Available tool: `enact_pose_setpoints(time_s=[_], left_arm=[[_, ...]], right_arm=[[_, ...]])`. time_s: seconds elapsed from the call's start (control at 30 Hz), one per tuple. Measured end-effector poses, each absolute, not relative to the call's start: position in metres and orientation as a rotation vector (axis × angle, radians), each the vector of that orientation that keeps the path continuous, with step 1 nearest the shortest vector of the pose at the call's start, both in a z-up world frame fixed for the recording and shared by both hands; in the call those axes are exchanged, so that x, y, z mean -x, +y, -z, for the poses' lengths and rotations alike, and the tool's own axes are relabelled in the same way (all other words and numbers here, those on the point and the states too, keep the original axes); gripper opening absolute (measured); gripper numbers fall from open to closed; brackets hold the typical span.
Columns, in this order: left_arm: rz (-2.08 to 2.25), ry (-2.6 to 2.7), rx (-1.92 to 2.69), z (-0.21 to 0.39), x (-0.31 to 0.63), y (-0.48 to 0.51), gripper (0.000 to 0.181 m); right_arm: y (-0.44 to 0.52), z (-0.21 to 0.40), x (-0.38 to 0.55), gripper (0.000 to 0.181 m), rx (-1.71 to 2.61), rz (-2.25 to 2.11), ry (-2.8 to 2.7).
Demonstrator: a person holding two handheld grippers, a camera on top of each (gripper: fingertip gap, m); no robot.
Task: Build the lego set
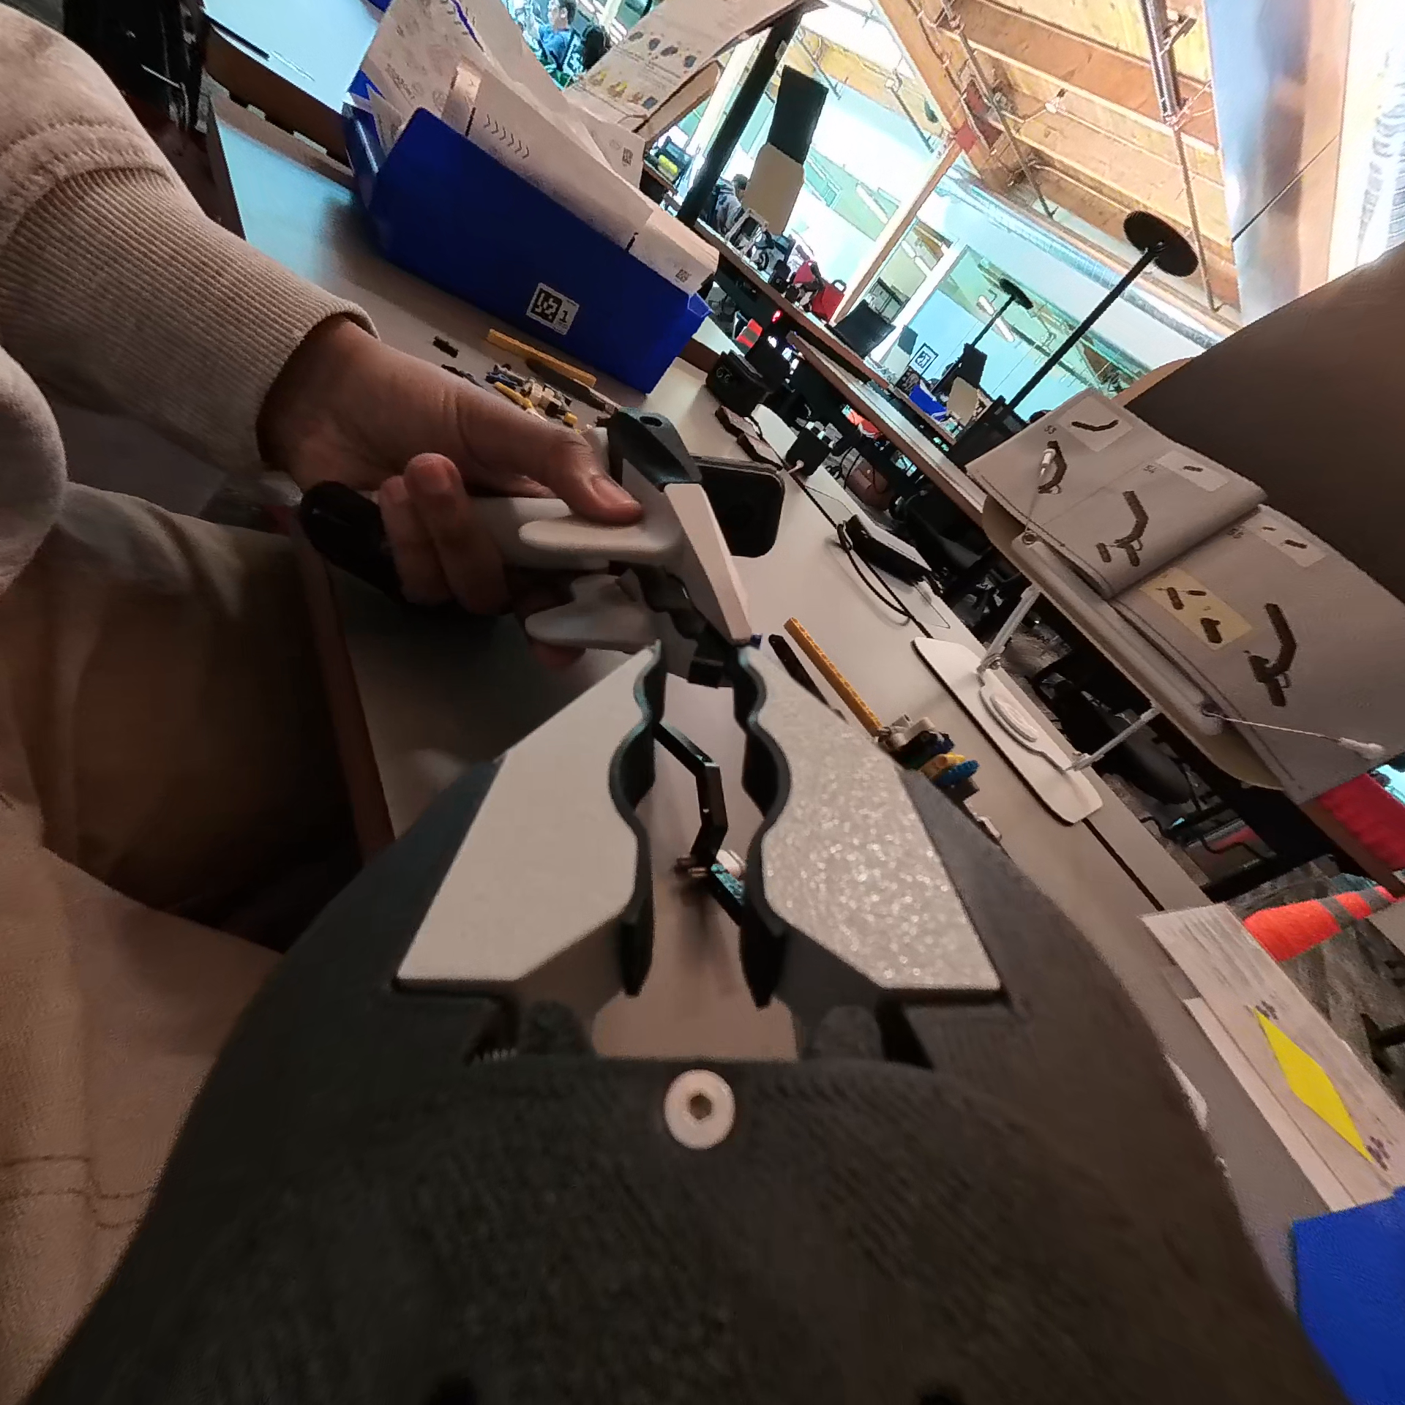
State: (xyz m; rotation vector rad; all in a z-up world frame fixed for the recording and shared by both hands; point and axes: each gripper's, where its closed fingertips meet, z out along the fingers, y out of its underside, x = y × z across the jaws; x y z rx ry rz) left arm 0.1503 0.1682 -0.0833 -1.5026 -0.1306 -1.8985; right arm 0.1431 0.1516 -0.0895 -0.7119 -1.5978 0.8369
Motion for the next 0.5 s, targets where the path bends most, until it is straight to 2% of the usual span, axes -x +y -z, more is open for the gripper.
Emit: enact_pose_setpoints(time_s=[0.03,0.2,0.43,0.5], left_arm=[[1.897,-0.13,1.504,0.0834,-0.1504,0.1683,0.004],[1.895,-0.127,1.506,0.0836,-0.1509,0.1679,0.004],[1.904,-0.121,1.482,0.0812,-0.1492,0.1664,0.004],[1.821,-0.106,1.426,0.0741,-0.1416,0.1685,0.016]], right_arm=[[0.152,0.0894,-0.1431,0.015,0.713,-0.837,-1.596],[0.154,0.0885,-0.1435,0.008,0.724,-0.857,-1.587],[0.153,0.0862,-0.143,0.006,0.745,-0.921,-1.574],[0.1529,0.0833,-0.1438,0.006,0.759,-0.973,-1.562]])
